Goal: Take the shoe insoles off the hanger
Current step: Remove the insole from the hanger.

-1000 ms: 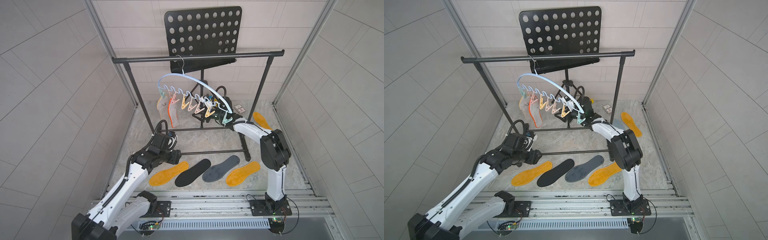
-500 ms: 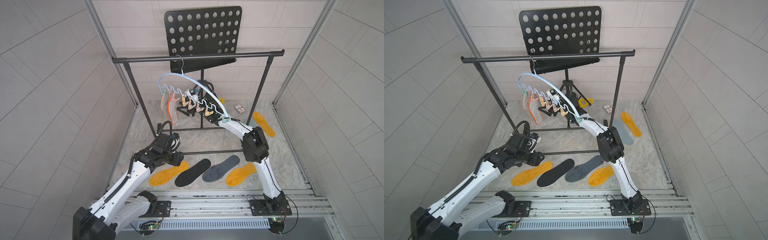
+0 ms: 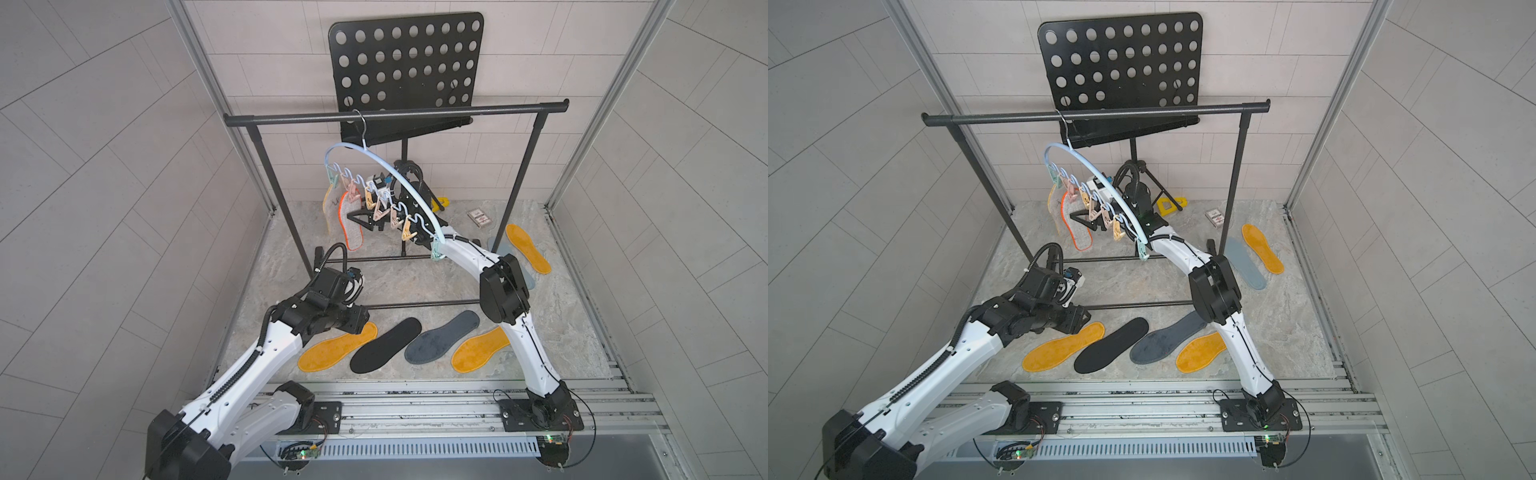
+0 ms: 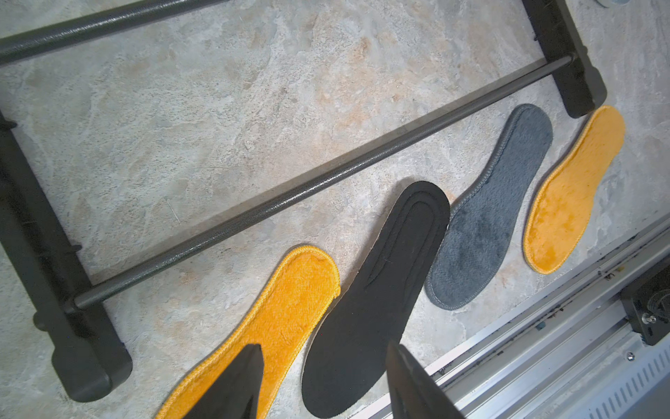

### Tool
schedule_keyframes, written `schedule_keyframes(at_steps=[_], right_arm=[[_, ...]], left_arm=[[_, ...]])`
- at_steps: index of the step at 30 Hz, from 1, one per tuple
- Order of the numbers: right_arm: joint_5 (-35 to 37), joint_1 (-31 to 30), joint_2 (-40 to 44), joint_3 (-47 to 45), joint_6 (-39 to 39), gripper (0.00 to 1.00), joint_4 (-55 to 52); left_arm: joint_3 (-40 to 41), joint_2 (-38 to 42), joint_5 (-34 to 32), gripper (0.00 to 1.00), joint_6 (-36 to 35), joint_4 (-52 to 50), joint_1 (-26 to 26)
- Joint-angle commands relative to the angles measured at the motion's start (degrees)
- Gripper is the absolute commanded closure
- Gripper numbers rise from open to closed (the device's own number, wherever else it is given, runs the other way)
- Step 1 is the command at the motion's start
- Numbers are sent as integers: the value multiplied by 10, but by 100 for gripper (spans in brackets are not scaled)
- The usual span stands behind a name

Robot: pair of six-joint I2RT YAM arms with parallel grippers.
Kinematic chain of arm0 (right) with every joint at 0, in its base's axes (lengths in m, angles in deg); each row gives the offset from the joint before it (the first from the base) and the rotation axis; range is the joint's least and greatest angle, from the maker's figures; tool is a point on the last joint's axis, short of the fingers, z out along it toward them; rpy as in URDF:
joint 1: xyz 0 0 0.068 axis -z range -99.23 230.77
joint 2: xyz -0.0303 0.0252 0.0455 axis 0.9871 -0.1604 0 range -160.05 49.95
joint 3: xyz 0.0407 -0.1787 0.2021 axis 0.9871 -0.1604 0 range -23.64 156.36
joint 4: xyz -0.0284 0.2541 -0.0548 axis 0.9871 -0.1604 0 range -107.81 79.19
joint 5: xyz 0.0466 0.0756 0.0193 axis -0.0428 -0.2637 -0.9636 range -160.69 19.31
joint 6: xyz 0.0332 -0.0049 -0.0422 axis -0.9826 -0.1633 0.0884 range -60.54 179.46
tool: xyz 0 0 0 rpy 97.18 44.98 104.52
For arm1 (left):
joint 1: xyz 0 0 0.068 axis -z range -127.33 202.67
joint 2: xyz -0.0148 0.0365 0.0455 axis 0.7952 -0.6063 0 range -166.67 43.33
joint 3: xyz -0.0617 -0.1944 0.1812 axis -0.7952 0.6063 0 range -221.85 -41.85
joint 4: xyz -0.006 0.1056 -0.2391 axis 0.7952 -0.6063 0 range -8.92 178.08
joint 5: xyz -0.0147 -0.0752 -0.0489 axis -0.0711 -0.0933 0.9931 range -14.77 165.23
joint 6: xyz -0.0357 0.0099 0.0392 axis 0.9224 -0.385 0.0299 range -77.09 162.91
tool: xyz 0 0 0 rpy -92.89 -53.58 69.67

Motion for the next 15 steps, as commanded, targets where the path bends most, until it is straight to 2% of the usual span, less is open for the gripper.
schedule_keyframes(at_steps=[1, 5, 9, 12, 15], right_arm=[[-29, -6, -6, 11, -16, 47, 21], [-36, -4, 1, 7, -22, 80, 23], [-59, 8, 8, -10, -71, 100, 66], [-74, 18, 19, -43, -107, 100, 108], [-87, 23, 40, -72, -96, 100, 94]], left_arm=[[-11, -2, -1, 39, -1, -10, 3], [-16, 1, -8, 39, -1, -13, 3], [-28, 13, -5, 39, 0, -10, 1], [-61, 20, -3, 39, 6, 1, 0], [-109, 14, -47, 39, -8, 19, -1]])
